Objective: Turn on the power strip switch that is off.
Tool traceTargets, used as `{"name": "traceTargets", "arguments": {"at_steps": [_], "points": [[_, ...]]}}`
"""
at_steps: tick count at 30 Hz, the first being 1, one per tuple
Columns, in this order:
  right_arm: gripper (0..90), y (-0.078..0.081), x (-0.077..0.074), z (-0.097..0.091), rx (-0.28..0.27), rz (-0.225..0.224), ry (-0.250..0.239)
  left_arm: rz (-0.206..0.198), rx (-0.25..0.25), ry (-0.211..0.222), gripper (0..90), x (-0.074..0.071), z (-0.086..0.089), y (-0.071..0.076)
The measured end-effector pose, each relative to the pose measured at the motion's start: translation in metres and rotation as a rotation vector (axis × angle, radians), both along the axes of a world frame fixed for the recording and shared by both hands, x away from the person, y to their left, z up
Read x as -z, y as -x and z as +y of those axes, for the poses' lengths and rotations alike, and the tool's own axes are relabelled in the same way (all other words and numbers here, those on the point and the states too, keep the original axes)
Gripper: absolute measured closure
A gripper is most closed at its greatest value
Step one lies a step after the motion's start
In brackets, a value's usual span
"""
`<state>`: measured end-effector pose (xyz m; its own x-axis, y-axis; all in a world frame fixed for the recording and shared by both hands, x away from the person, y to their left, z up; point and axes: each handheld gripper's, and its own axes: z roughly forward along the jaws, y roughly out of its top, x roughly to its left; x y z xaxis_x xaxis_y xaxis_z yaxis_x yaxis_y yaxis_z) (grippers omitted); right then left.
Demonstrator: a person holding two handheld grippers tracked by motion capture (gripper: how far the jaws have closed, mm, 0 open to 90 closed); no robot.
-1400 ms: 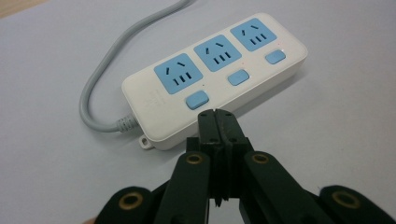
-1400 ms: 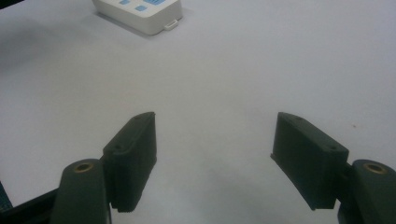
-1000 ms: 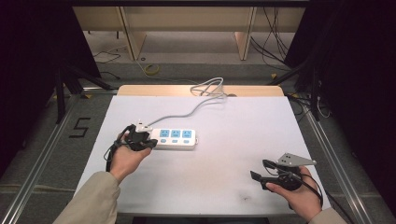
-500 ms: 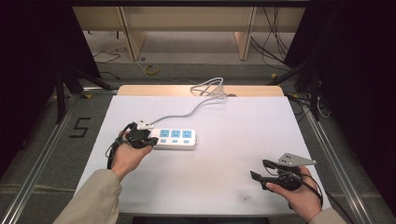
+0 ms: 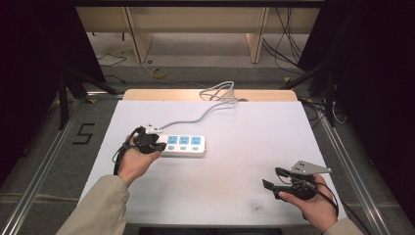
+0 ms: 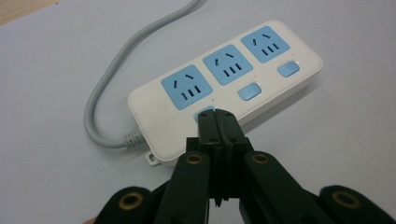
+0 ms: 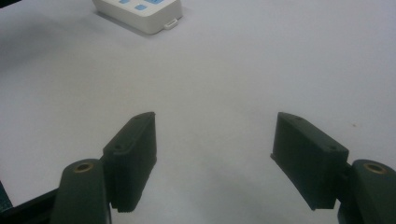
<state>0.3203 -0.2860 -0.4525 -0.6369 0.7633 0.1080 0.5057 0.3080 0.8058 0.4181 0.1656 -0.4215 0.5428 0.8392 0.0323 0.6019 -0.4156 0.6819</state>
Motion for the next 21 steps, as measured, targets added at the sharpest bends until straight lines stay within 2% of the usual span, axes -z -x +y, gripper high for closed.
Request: {"name": "traceTargets", "arguments": {"at_steps": [21], "points": [[30.9, -0.0002, 0.0004, 0.0002, 0.001, 0.001, 0.003, 0.007, 0.001, -0.026, 89.9, 0.0031, -0.0043, -0.0082]]}}
